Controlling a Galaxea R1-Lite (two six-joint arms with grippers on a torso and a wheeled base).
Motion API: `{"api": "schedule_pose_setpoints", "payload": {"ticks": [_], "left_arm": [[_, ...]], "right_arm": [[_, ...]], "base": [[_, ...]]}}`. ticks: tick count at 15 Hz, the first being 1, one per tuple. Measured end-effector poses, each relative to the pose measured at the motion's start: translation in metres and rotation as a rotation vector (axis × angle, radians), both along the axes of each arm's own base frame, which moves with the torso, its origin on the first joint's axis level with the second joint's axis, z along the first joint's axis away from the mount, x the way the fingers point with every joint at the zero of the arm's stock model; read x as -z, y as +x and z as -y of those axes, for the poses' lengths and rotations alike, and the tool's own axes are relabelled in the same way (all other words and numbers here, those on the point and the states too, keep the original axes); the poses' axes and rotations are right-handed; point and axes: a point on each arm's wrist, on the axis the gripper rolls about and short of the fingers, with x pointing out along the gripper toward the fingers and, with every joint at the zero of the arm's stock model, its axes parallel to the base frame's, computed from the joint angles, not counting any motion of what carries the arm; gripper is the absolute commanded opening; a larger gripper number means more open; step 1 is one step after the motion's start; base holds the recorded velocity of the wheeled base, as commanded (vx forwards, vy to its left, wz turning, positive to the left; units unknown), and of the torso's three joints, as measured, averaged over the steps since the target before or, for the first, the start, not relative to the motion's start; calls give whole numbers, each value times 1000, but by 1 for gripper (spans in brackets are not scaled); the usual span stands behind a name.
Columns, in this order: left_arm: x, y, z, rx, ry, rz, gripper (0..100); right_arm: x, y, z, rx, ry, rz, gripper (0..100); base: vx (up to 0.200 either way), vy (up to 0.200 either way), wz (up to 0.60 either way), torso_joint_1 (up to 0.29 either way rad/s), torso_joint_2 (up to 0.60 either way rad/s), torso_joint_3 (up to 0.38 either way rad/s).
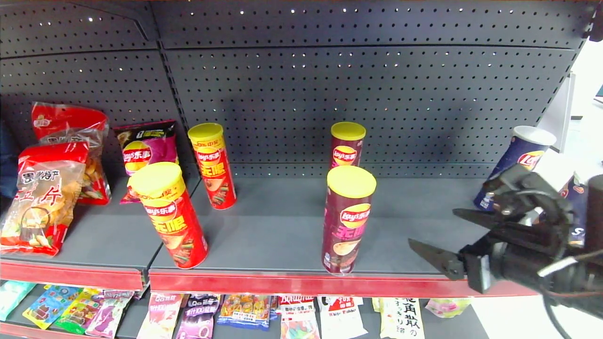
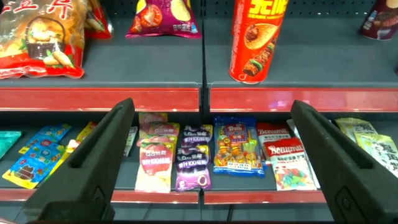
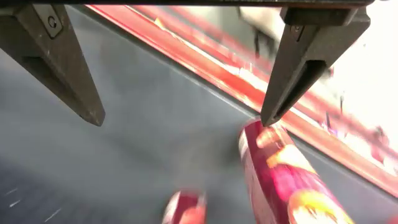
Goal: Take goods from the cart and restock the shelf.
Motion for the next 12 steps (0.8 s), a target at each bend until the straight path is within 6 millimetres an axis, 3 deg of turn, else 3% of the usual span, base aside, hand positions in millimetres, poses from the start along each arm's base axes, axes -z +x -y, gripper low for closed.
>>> {"api": "schedule_pose_setpoints", "payload": {"ticks": [3, 5, 9, 12], "left_arm": [[0, 0, 0, 19, -1, 0, 100], [0, 0, 1, 43, 14, 3, 100], [-1, 0, 1, 51, 97, 11, 100], [-1, 0, 1, 75, 107, 14, 100]], "right_arm": [[-27, -43, 37, 57, 87, 163, 100], [-30, -76, 69, 164, 104, 228, 100], [5, -150, 107, 314, 74, 237, 100], [43, -183, 118, 418, 87, 237, 100]], "base": [[0, 0, 0, 0, 0, 0], [0, 0, 0, 0, 0, 0], [0, 0, 0, 0, 0, 0], [0, 0, 0, 0, 0, 0]]}}
